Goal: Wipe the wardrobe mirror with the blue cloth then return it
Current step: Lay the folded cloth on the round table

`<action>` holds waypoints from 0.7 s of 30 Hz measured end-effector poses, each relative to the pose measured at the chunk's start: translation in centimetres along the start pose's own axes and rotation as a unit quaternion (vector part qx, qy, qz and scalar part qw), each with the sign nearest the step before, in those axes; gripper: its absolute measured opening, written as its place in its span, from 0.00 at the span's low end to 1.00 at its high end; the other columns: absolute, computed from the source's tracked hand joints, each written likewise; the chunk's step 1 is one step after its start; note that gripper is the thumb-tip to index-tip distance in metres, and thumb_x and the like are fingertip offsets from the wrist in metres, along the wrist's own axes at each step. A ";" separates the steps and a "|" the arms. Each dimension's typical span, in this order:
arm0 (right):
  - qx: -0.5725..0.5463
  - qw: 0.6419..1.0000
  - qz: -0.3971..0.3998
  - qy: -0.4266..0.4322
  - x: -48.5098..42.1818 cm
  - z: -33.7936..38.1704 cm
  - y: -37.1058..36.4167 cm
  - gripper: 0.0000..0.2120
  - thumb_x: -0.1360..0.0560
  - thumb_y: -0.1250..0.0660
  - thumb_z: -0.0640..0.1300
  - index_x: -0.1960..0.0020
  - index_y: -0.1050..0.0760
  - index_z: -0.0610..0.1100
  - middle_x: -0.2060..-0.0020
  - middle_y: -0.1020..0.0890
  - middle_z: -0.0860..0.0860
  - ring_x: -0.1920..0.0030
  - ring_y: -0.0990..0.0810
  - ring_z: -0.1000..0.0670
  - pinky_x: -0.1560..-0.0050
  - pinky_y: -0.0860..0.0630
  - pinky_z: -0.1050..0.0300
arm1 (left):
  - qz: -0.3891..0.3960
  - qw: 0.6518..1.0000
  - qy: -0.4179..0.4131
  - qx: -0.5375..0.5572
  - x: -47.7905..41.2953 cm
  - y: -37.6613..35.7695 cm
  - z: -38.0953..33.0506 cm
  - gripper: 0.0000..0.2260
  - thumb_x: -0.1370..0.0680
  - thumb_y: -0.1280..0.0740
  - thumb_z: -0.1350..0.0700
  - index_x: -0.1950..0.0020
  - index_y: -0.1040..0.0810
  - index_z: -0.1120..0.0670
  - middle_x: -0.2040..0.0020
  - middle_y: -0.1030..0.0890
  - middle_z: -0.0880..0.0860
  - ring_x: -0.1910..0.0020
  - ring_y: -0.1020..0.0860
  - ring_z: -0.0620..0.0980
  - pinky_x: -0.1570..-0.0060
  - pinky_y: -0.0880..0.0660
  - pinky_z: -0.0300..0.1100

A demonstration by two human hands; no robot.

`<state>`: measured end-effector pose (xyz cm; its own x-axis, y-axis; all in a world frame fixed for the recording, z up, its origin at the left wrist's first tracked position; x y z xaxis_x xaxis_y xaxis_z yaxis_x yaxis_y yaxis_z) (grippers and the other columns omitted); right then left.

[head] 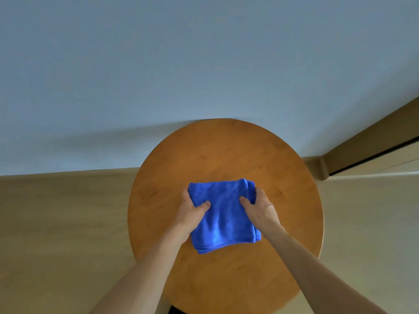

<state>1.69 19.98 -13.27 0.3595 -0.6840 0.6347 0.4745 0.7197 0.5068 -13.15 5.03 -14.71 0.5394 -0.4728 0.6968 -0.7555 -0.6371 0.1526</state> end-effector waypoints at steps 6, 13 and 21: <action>0.007 0.999 -0.028 0.029 -1.0 -1.8 -1.8 0.28 0.21 0.35 0.51 0.25 0.39 0.48 0.33 0.27 0.50 0.37 0.25 0.47 0.42 0.25 0.51 | -0.085 0.990 -0.060 -0.090 -2.3 -1.3 1.5 0.31 0.21 0.29 0.55 0.22 0.40 0.49 0.29 0.26 0.48 0.35 0.25 0.48 0.38 0.29 0.40; 0.224 0.946 -0.154 0.177 0.0 -2.8 -2.7 0.36 0.24 0.31 0.46 0.20 0.44 0.45 0.29 0.34 0.44 0.33 0.33 0.42 0.37 0.25 0.46 | -0.207 0.858 -0.231 -0.410 -0.4 -3.7 2.4 0.30 0.19 0.33 0.50 0.20 0.37 0.55 0.21 0.37 0.60 0.23 0.37 0.60 0.28 0.33 0.54; 0.360 0.859 -0.145 0.335 -0.1 -2.1 -5.6 0.27 0.19 0.39 0.50 0.21 0.38 0.49 0.21 0.40 0.45 0.21 0.40 0.43 0.25 0.36 0.44 | -0.131 0.784 -0.231 -0.561 -1.2 -5.0 4.1 0.27 0.14 0.53 0.46 0.16 0.53 0.49 0.17 0.63 0.52 0.19 0.66 0.52 0.20 0.57 0.57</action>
<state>0.65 15.79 -17.37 0.8062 -0.5881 0.0645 0.0898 0.2294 0.9692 -8.55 6.29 -19.17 0.6118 -0.7504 0.2502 -0.3086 0.0648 0.9490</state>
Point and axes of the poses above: each hand's wrist, its own x-axis away from the middle knuckle, its own y-axis out of the back of the hand, z = x × y, the point moved 2 cm from there along -x, towards the middle knuckle
